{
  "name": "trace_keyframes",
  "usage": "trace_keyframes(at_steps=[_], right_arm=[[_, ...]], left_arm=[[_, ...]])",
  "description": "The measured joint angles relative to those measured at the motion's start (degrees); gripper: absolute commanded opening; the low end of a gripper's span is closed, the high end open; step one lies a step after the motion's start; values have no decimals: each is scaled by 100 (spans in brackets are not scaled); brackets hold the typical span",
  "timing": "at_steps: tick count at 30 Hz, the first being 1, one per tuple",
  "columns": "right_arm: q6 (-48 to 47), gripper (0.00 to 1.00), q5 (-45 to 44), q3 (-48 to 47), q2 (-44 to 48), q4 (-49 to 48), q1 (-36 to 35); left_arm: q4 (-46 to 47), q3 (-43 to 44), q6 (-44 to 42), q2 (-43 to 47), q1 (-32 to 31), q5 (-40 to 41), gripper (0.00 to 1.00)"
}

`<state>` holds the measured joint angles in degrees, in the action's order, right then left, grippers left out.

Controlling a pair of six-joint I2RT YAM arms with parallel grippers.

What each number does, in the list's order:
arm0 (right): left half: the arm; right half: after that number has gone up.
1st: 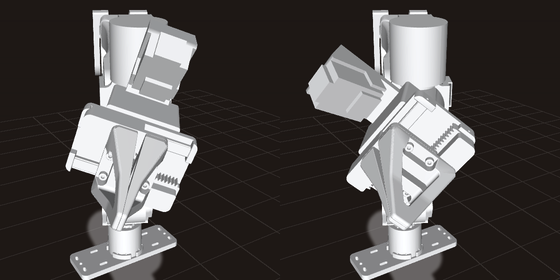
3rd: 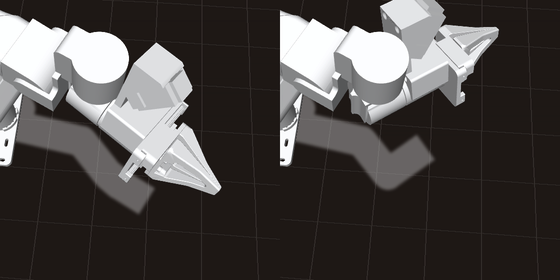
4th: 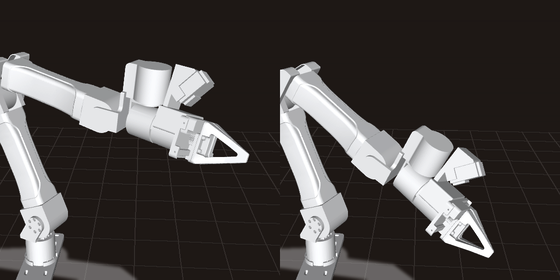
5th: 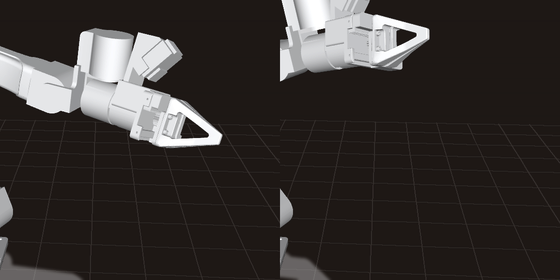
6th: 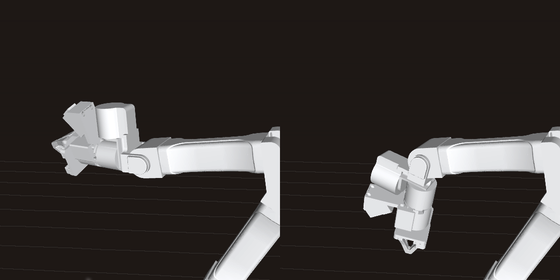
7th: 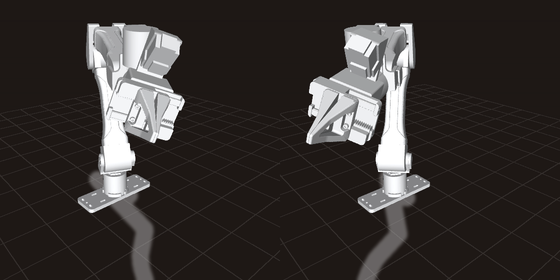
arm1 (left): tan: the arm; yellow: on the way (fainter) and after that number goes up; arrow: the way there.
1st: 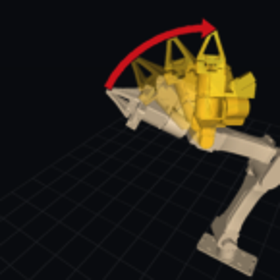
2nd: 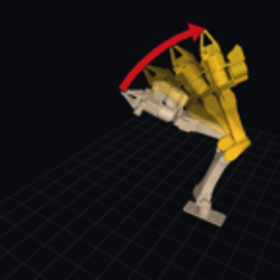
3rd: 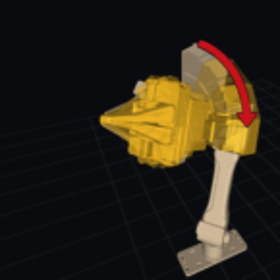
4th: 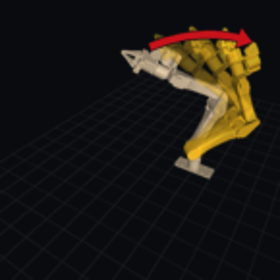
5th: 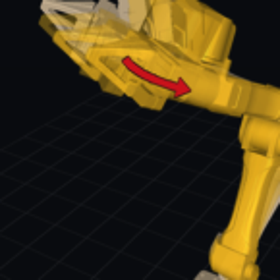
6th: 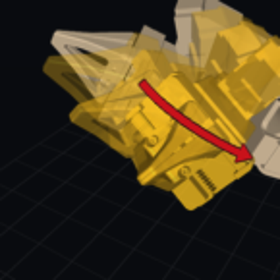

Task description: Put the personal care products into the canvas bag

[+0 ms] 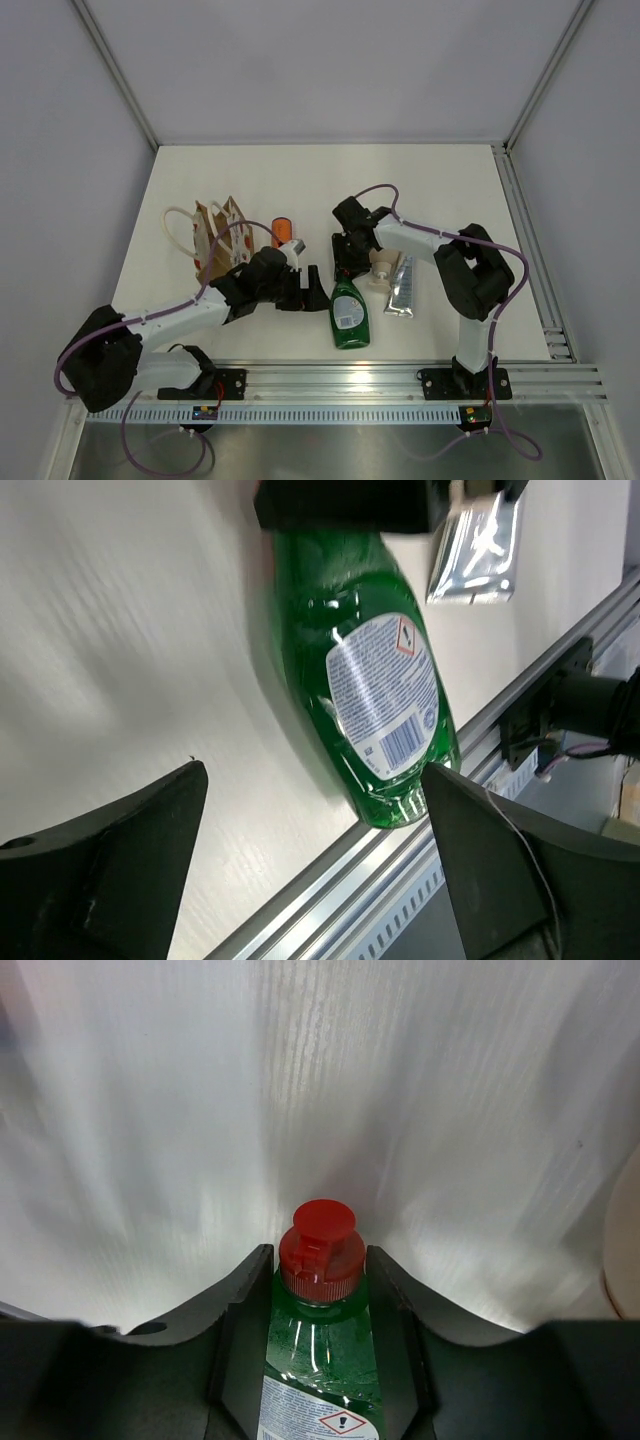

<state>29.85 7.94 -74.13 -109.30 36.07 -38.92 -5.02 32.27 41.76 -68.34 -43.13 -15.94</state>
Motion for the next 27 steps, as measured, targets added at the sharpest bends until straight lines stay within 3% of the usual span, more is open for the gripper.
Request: trace_keyframes(at_steps=[1, 2, 13, 24, 27], right_arm=[[-13, 11, 50, -2, 0, -17, 11], [-26, 0, 122, -2, 0, -35, 28], [-160, 0, 1646, 138, 0, -442, 824], [-63, 0, 3215, 664, 136, -1340, 997], [-9, 0, 3539, 835, 256, -1574, 1082]], left_arm=[[59, -85, 48, -63, -105, -4, 96], [157, -142, 81, -173, -216, -7, 99], [1137, 186, 258, -1574, -592, -76, 99], [1655, 396, 341, -2035, -625, -116, 99], [1963, 415, 387, -2194, -621, -216, 95]])
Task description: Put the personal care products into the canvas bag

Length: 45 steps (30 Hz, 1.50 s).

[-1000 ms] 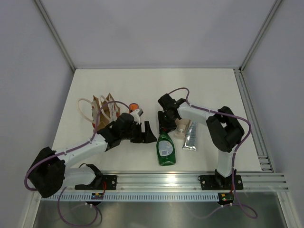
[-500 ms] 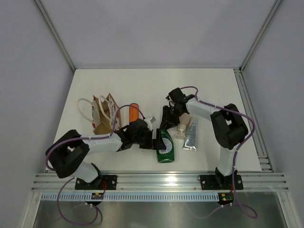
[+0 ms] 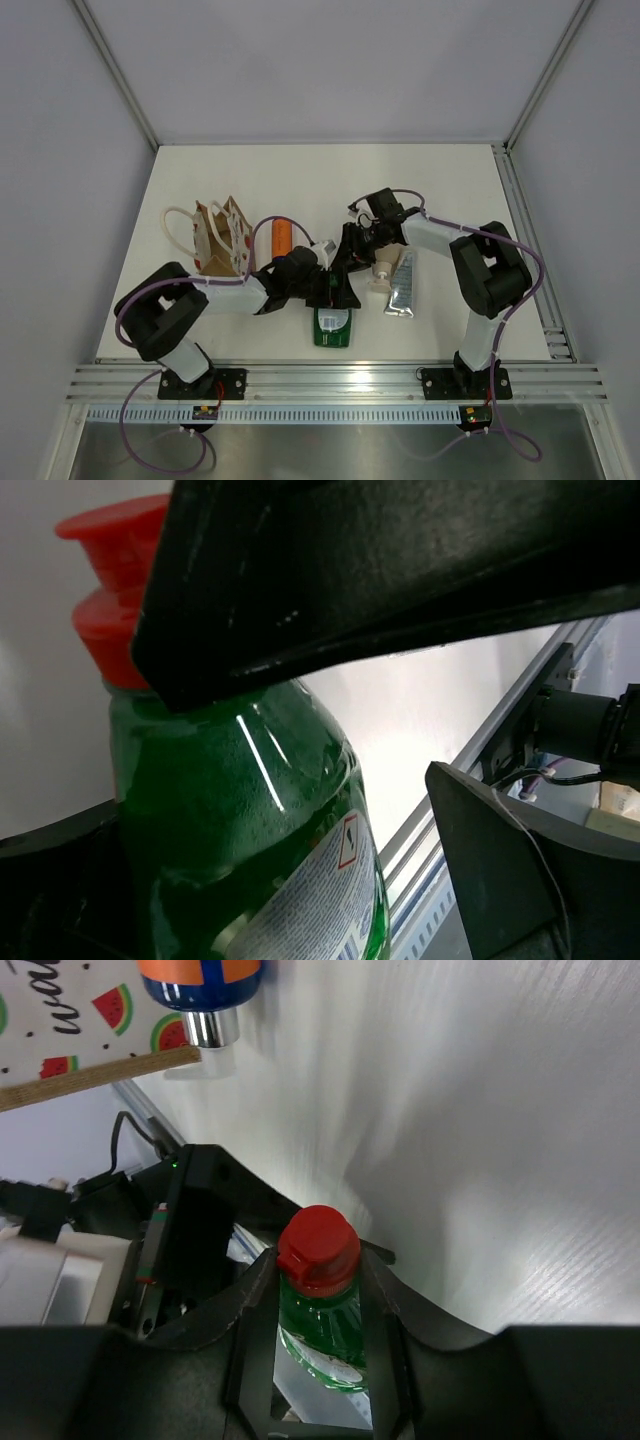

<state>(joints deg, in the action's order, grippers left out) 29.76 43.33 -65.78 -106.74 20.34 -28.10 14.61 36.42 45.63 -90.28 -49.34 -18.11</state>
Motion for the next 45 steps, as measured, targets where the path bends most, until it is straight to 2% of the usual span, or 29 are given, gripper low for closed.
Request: trace_keyframes(at_steps=[1, 2, 4, 5, 8, 9, 10, 11, 12, 13, 16, 17, 21, 28, 32, 38, 41, 45], right_arm=[[9, 0, 70, 42, 35, -57, 39], [9, 0, 127, 72, 68, -101, 76], [7, 0, 190, 92, 98, -138, 136], [-2, 0, 227, 92, 105, -164, 155], [-70, 0, 273, 98, 109, -155, 188], [-103, 0, 280, 98, 109, -155, 192], [-146, 4, 286, 98, 111, -149, 197], [-201, 15, 302, 98, 111, -142, 197], [-282, 31, 328, 85, 114, -116, 201], [-385, 59, 367, 55, 114, -66, 201], [-800, 95, 415, -186, 114, 157, 203], [-1045, 98, 367, -341, 118, 267, 216], [-1803, 99, 321, -828, 264, 592, 452], [-2837, 99, 564, -1263, 1191, 870, 1102], [-3093, 100, 612, -1165, 1641, 916, 1257], [-3213, 99, 697, -739, 1757, 946, 1322], [-3239, 99, 702, -656, 1757, 955, 1346], [-3239, 99, 719, -645, 1757, 949, 1381]], left_arm=[[98, 0, 24, -50, 2, -44, 91], [195, 0, 57, -107, 4, -90, 80], [308, -2, 111, -216, 24, -160, 64], [304, -2, 94, -262, 31, -166, 49], [304, -4, 306, -337, 96, -321, 26], [302, -2, 308, -334, 103, -328, 9], [291, -2, 313, -332, 111, -339, 0], [258, -2, 308, -315, 114, -348, 0], [216, -2, 295, -297, 120, -354, 0], [146, -2, 271, -251, 125, -361, 0], [-232, 31, 94, -26, 140, -365, 0], [-431, 59, -11, 72, 140, -345, 0], [-1602, 407, -579, 586, 190, -68, 0], [-3635, 1104, -1338, 1574, 483, 439, 0], [-4325, 1392, -1617, 2216, 1180, 507, 0], [-5119, 1910, -1904, 2356, 1838, 671, 0], [-5740, 2535, -2031, 2380, 2205, 800, 0], [-6177, 3508, -2157, 2516, 3073, 1001, 0]])
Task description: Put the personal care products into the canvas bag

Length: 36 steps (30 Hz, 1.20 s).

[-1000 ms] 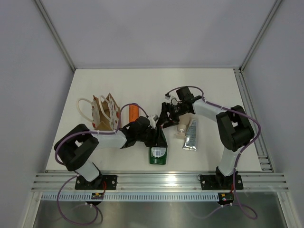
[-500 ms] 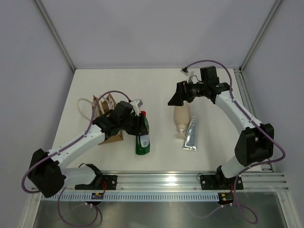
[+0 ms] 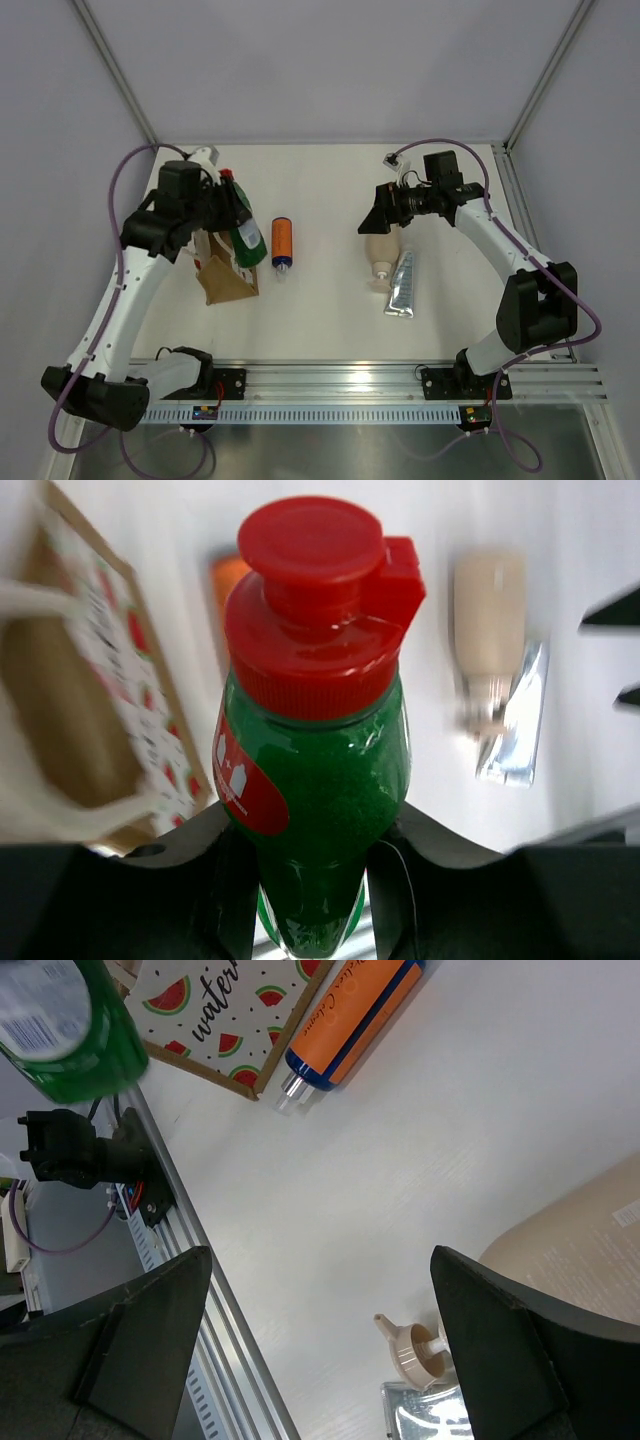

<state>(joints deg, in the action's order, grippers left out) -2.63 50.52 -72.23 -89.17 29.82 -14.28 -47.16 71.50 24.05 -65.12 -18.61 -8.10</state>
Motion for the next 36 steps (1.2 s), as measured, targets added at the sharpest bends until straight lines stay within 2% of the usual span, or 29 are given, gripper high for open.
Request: trace_keyframes(at_steps=[7, 15, 21, 28, 36], right_arm=[[0, 99, 2, 120, 0, -17, 20], [0, 100, -2, 295, 39, -17, 44], [-2, 100, 0, 317, 87, -20, 72], [-15, 99, 0, 393, 140, -39, 109], [-13, 99, 2, 409, 140, -44, 122]], left_arm=[[-146, 1259, -199, 83, 1322, 83, 0], [-343, 1720, -487, -240, 2347, 286, 0], [-284, 1751, -774, -590, 2426, 597, 0], [-151, 1742, -839, -468, 2426, 540, 0], [-142, 2446, -896, -221, 2426, 728, 0]])
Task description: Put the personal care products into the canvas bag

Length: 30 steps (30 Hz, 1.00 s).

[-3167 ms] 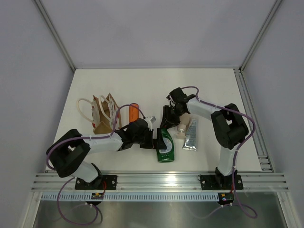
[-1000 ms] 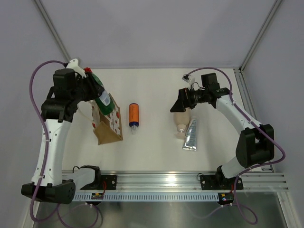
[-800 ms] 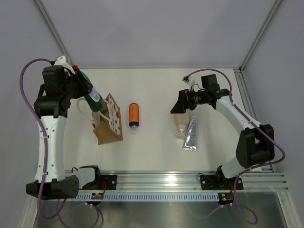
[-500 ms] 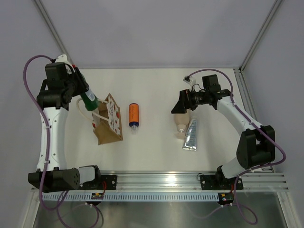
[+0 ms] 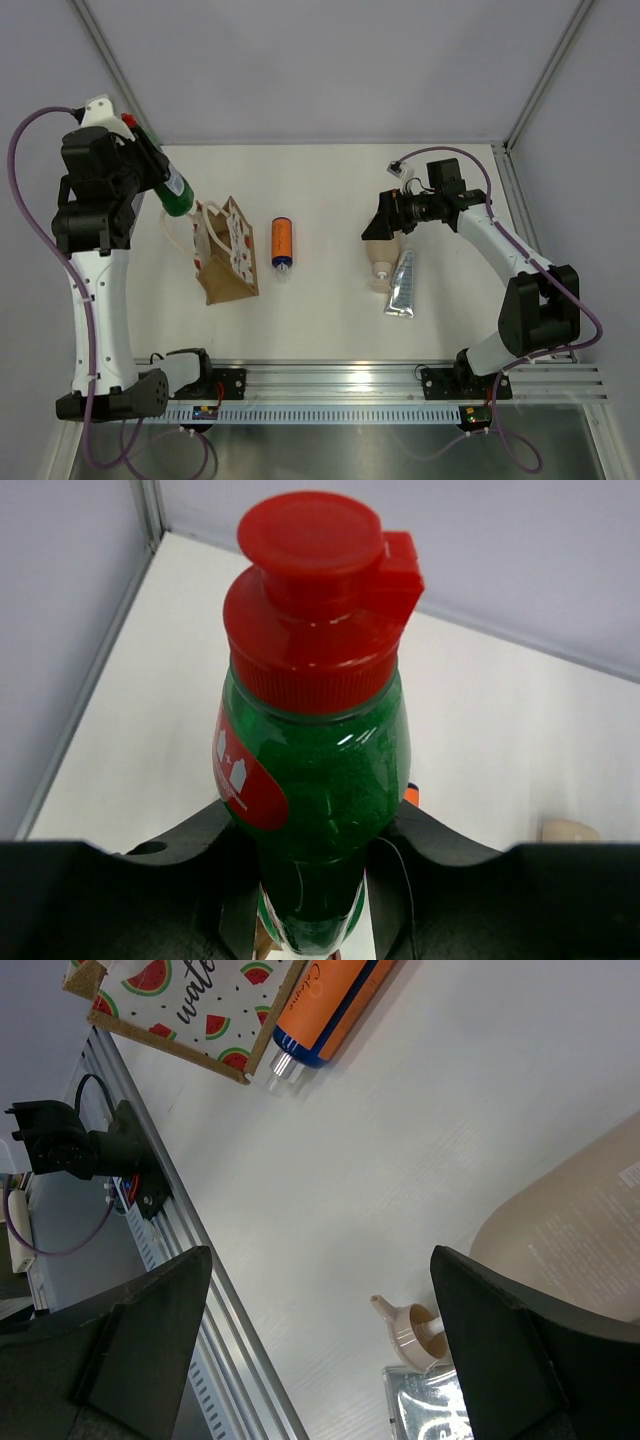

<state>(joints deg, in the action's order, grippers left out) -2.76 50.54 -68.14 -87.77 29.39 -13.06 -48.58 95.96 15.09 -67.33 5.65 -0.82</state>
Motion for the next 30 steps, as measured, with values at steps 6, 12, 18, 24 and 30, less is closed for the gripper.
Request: trace_keyframes(at_steps=[6, 12, 18, 24, 30], right_arm=[[0, 100, 0, 2, 2, 0, 9], [0, 100, -2, 22, 39, -2, 87], [2, 99, -2, 48, 103, -2, 170], [4, 100, 0, 46, 107, -4, 243], [22, 100, 4, 79, 114, -61, 330]], left_arm=[[195, -297, -166, 166, 9, 140, 0], [365, -1071, -232, -179, 9, 28, 0], [439, -1261, -299, -662, -15, -232, 0], [654, -1528, -361, -728, -284, -389, 0], [713, -1937, -378, -970, -498, -442, 0]])
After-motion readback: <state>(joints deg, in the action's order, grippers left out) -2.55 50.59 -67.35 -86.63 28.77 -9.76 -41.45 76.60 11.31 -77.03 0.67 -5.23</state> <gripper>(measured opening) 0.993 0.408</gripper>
